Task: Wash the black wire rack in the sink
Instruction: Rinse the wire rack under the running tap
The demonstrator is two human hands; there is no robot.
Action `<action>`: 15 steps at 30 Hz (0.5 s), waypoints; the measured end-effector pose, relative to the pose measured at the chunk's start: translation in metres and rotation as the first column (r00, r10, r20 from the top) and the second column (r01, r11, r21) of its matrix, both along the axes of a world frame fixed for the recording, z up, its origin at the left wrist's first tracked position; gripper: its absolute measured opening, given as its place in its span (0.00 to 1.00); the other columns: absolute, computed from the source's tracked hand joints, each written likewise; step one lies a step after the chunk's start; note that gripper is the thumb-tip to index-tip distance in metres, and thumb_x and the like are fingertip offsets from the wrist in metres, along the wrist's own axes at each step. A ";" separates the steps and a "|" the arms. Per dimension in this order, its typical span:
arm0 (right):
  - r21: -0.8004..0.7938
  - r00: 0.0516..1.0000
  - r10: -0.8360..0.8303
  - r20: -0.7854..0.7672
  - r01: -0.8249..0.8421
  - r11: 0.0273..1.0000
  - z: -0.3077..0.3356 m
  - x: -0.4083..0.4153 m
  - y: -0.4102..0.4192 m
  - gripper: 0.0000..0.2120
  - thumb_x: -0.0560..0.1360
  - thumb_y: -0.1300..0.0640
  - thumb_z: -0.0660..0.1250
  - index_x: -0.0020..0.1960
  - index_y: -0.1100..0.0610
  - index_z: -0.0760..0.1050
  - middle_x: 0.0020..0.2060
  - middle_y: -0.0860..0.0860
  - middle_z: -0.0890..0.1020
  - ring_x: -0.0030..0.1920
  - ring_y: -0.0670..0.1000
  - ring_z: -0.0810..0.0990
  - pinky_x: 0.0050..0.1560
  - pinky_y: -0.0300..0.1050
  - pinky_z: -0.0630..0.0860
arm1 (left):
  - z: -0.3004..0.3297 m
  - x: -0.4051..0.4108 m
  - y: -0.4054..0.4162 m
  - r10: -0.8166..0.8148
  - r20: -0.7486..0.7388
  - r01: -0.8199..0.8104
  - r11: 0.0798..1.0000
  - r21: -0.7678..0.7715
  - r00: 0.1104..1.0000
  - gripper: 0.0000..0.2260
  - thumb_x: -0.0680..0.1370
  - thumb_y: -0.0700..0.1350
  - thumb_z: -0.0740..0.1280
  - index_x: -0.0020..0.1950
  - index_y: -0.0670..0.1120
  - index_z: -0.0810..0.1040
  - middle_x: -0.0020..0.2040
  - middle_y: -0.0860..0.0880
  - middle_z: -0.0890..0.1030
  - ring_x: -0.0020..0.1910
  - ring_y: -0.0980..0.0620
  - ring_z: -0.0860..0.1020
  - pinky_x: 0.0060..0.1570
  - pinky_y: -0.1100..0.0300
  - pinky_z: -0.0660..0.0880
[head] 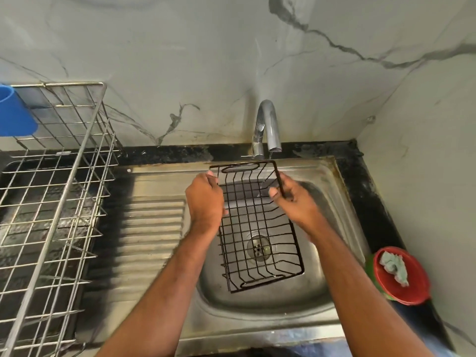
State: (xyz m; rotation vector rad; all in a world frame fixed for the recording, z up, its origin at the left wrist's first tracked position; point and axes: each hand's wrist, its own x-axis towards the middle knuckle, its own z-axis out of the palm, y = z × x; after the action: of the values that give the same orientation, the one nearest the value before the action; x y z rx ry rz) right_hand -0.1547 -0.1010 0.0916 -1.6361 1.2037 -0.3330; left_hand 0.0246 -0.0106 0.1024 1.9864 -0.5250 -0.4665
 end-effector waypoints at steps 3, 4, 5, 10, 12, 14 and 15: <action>0.061 0.994 0.078 -0.072 -0.074 0.995 -0.010 -0.004 0.008 0.31 0.83 0.52 0.64 0.80 0.37 0.55 0.64 0.50 0.79 0.59 0.54 0.81 0.61 0.60 0.80 | -0.004 0.009 -0.010 0.017 -0.152 -0.011 0.999 0.039 0.988 0.12 0.85 0.47 0.59 0.52 0.40 0.77 0.36 0.47 0.74 0.23 0.56 0.75 0.21 0.59 0.77; 0.040 0.993 0.060 -0.106 -0.056 0.998 -0.013 -0.004 0.008 0.30 0.83 0.56 0.63 0.80 0.39 0.56 0.58 0.52 0.81 0.52 0.54 0.84 0.55 0.59 0.83 | -0.006 0.012 -0.012 0.013 -0.222 -0.007 1.000 0.027 0.975 0.13 0.85 0.46 0.60 0.52 0.39 0.78 0.36 0.46 0.75 0.24 0.56 0.75 0.22 0.58 0.78; 0.013 0.989 0.044 -0.141 -0.042 0.999 -0.014 -0.004 0.007 0.29 0.84 0.59 0.61 0.79 0.40 0.57 0.52 0.52 0.82 0.48 0.55 0.85 0.51 0.59 0.84 | -0.009 0.014 -0.014 0.004 -0.295 -0.003 1.000 0.003 0.955 0.13 0.84 0.45 0.61 0.52 0.37 0.78 0.36 0.45 0.75 0.24 0.56 0.75 0.22 0.58 0.78; -0.104 0.916 0.043 -0.399 -0.091 0.990 0.000 -0.006 0.002 0.24 0.84 0.56 0.58 0.78 0.46 0.58 0.52 0.55 0.83 0.50 0.56 0.85 0.57 0.58 0.82 | -0.022 0.012 -0.004 -0.111 -0.258 0.114 0.993 -0.001 0.960 0.12 0.82 0.46 0.66 0.44 0.40 0.79 0.35 0.45 0.80 0.30 0.50 0.80 0.32 0.56 0.80; -0.128 0.896 0.027 -0.444 -0.093 0.987 0.006 -0.010 0.001 0.25 0.84 0.55 0.58 0.79 0.49 0.58 0.55 0.57 0.82 0.54 0.58 0.84 0.58 0.59 0.81 | -0.029 0.007 0.003 -0.160 -0.186 0.165 0.986 0.011 0.970 0.11 0.81 0.48 0.68 0.43 0.44 0.81 0.37 0.47 0.81 0.36 0.48 0.80 0.39 0.52 0.81; -0.137 0.888 0.021 -0.460 -0.094 0.986 0.012 -0.015 0.000 0.27 0.83 0.56 0.59 0.80 0.48 0.57 0.59 0.58 0.81 0.56 0.58 0.83 0.59 0.59 0.81 | -0.032 0.002 0.009 -0.170 -0.236 0.171 0.985 -0.016 0.957 0.10 0.81 0.49 0.68 0.49 0.43 0.83 0.43 0.45 0.84 0.42 0.47 0.82 0.42 0.50 0.83; -0.128 0.885 0.029 -0.465 -0.099 0.987 0.015 -0.018 0.001 0.27 0.83 0.56 0.59 0.81 0.47 0.56 0.61 0.58 0.80 0.56 0.57 0.83 0.60 0.59 0.80 | -0.034 0.000 0.012 -0.165 -0.259 0.164 0.986 -0.024 0.952 0.10 0.81 0.49 0.68 0.53 0.43 0.83 0.45 0.45 0.84 0.44 0.47 0.82 0.41 0.51 0.84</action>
State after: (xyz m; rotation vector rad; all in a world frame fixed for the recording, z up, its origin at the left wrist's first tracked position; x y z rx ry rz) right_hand -0.1723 -0.0999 0.1066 -1.9507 1.5003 0.0193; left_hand 0.0247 0.0010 0.0687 1.8500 -0.5256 -0.8179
